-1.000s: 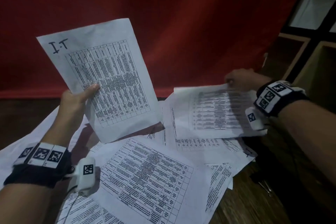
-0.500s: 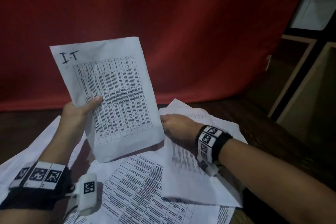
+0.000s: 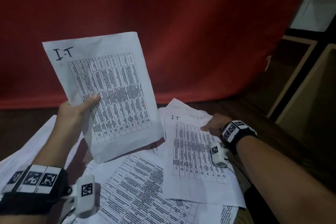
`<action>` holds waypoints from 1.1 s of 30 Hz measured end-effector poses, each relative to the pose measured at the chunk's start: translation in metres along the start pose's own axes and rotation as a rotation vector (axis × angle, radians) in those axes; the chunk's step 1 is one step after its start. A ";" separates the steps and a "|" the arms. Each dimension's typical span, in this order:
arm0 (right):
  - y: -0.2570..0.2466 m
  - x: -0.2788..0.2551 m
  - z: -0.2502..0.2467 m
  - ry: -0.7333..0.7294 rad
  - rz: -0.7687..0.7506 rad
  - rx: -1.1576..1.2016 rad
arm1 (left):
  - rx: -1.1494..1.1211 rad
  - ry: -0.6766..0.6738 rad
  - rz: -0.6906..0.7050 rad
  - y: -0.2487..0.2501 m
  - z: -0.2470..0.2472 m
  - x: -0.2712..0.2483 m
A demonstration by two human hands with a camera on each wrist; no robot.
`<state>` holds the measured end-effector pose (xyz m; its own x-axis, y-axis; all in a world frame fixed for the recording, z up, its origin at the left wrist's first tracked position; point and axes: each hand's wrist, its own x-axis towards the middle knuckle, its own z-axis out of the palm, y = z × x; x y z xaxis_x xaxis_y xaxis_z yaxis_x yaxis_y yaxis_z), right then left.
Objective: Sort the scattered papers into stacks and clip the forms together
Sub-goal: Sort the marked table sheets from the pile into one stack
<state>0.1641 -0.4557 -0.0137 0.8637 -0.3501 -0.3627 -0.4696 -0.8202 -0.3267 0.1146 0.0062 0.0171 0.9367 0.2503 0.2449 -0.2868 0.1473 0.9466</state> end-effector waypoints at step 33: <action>-0.113 -0.136 -0.058 0.361 -0.646 1.146 | -0.160 -0.119 -0.081 0.053 0.095 -0.045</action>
<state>0.1107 -0.3417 0.1229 0.9017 -0.2930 0.3179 0.2982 -0.1106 -0.9481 0.0763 -0.0886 0.0759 0.9722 0.1185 0.2018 -0.2295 0.3150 0.9209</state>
